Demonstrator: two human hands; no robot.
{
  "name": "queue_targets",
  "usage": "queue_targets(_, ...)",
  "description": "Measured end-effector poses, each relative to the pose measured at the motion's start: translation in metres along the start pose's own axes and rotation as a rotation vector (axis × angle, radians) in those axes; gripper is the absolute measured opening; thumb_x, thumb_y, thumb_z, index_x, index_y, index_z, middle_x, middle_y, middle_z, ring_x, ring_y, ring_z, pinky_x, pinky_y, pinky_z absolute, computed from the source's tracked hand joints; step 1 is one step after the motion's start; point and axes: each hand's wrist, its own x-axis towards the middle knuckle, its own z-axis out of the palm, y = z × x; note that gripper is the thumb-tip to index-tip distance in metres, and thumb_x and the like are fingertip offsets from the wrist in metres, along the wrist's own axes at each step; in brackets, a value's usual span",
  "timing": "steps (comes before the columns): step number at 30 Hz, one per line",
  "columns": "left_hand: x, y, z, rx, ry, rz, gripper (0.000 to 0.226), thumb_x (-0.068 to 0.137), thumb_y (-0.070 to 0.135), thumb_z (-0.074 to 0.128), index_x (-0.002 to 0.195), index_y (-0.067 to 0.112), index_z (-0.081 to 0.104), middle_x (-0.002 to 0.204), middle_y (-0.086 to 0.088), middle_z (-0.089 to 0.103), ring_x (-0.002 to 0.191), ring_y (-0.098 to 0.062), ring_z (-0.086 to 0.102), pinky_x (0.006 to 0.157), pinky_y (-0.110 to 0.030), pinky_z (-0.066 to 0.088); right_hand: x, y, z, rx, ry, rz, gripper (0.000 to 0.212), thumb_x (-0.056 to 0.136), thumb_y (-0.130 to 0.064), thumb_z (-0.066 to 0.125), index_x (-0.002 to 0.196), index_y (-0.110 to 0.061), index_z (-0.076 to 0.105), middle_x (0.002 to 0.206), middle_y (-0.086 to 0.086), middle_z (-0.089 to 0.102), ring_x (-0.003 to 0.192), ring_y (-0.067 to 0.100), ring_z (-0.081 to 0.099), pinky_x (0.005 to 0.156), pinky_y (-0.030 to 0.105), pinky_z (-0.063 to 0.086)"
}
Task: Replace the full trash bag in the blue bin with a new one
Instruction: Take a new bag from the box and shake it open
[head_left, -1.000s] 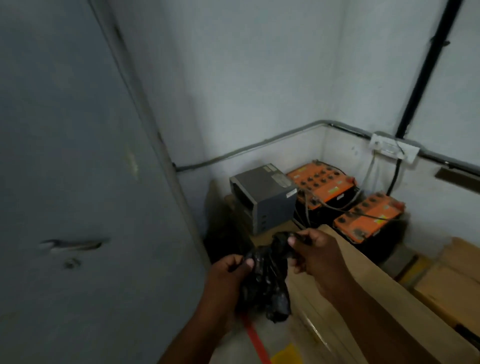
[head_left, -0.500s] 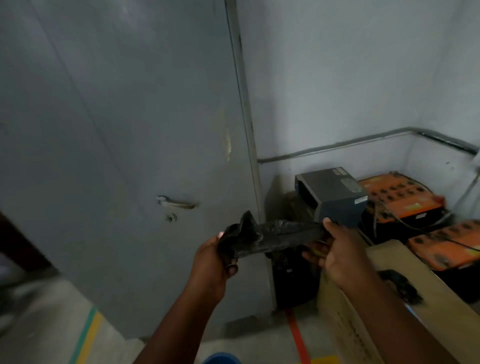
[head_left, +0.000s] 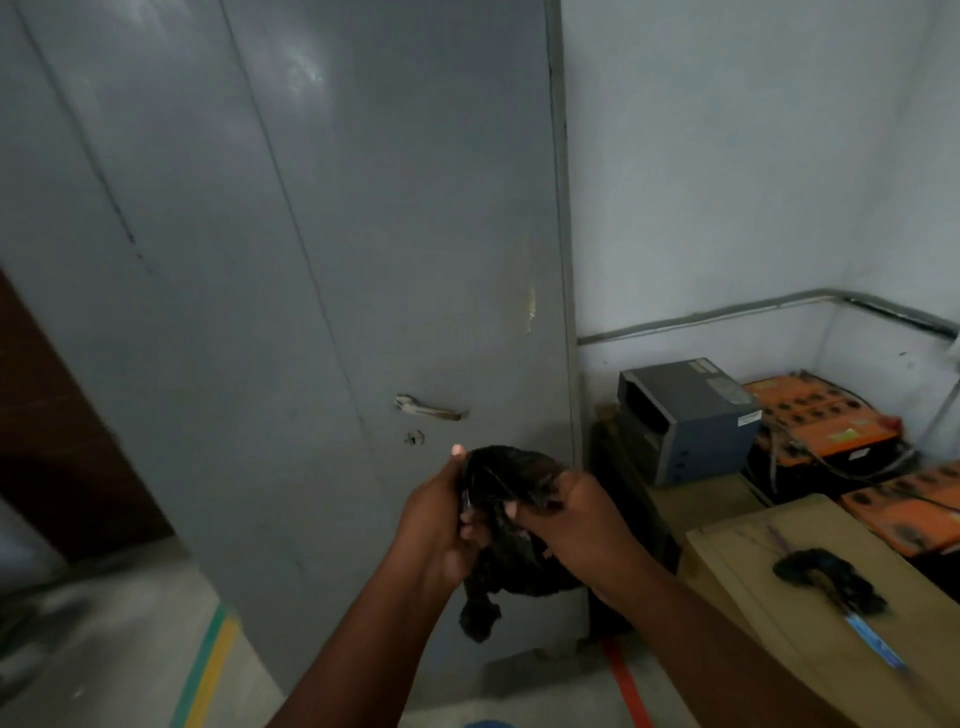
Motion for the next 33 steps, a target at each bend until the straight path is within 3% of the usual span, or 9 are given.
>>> queue_targets(3,-0.017,0.018,-0.032,-0.024,-0.06,-0.019,0.041,0.088,0.051,0.06,0.084,0.01,0.061,0.053,-0.001,0.049,0.038,-0.007,0.039,0.033,-0.014,0.032,-0.015,-0.013,0.039,0.187,0.053,0.099,0.022,0.085,-0.021,0.072,0.107,-0.021,0.07,0.095,0.005,0.078,0.089,0.024,0.074,0.079,0.055,0.059)
queue_targets(6,-0.042,0.026,-0.066,0.136,-0.143,0.046,0.071,0.078,0.065,0.066,0.102,-0.003,0.07,0.078,-0.014,0.057,0.068,-0.025,0.055,0.064,-0.033,0.053,-0.027,-0.027,0.074,0.254,0.016,0.114,0.023,0.087,-0.016,0.068,0.109,-0.017,0.062,0.091,0.013,0.077,0.084,0.031,0.074,0.079,0.053,0.059)
queue_targets(9,-0.064,0.036,-0.094,0.28,-0.175,0.113,0.055,0.088,0.041,0.07,0.109,-0.009,0.066,0.094,-0.023,0.064,0.089,-0.036,0.063,0.082,-0.043,0.053,-0.037,-0.036,0.101,0.356,-0.051,0.156,0.025,0.092,-0.004,0.053,0.115,-0.011,0.059,0.096,0.019,0.075,0.086,0.036,0.072,0.081,0.049,0.058)
queue_targets(13,-0.07,0.05,-0.122,0.34,-0.019,0.092,0.003,0.091,0.011,0.064,0.091,0.011,0.067,0.075,-0.006,0.072,0.069,-0.022,0.066,0.07,-0.032,0.052,-0.045,-0.041,0.133,0.405,0.056,0.221,0.024,0.091,0.002,0.05,0.112,-0.004,0.06,0.093,0.023,0.074,0.078,0.034,0.072,0.078,0.046,0.06)
queue_targets(19,-0.063,0.059,-0.154,-0.249,-0.046,-0.043,0.021,0.096,-0.003,0.038,0.09,0.006,0.056,0.078,-0.011,0.053,0.067,-0.02,0.049,0.062,-0.033,0.061,-0.044,-0.04,0.15,0.676,0.254,0.291,0.006,0.089,0.002,0.056,0.085,0.002,0.06,0.066,0.017,0.068,0.061,0.029,0.067,0.067,0.04,0.061)
queue_targets(22,-0.067,0.068,-0.163,-0.484,-0.121,-0.039,0.032,0.097,-0.002,0.031,0.112,-0.002,0.059,0.103,-0.023,0.064,0.09,-0.031,0.063,0.071,-0.042,0.061,-0.044,-0.038,0.153,0.682,0.267,0.282,0.016,0.079,0.0,0.072,0.091,-0.001,0.06,0.074,0.015,0.068,0.063,0.024,0.066,0.066,0.035,0.059)
queue_targets(25,-0.074,0.075,-0.168,-0.333,-0.162,-0.076,0.033,0.1,0.005,0.033,0.114,-0.005,0.061,0.095,-0.027,0.071,0.078,-0.035,0.072,0.059,-0.04,0.062,-0.041,-0.039,0.157,0.469,0.271,0.347,0.022,0.079,0.0,0.073,0.099,0.002,0.064,0.071,0.011,0.071,0.063,0.024,0.063,0.058,0.032,0.054)
queue_targets(29,-0.073,0.092,-0.185,-0.053,-0.171,0.006,0.021,0.095,0.02,0.053,0.079,0.009,0.063,0.072,-0.009,0.065,0.065,-0.025,0.064,0.065,-0.034,0.052,-0.032,-0.04,0.148,0.503,0.463,0.491,0.015,0.096,-0.008,0.052,0.093,-0.004,0.066,0.067,0.014,0.067,0.062,0.028,0.058,0.06,0.034,0.049)
queue_targets(33,-0.053,0.104,-0.213,0.112,-0.141,0.235,0.04,0.08,-0.023,0.042,0.078,0.016,0.049,0.068,0.0,0.05,0.059,-0.017,0.049,0.051,-0.024,0.048,-0.014,-0.027,0.115,0.42,0.673,0.551,0.021,0.098,-0.015,0.048,0.109,-0.005,0.063,0.087,0.018,0.059,0.07,0.029,0.054,0.068,0.037,0.048)
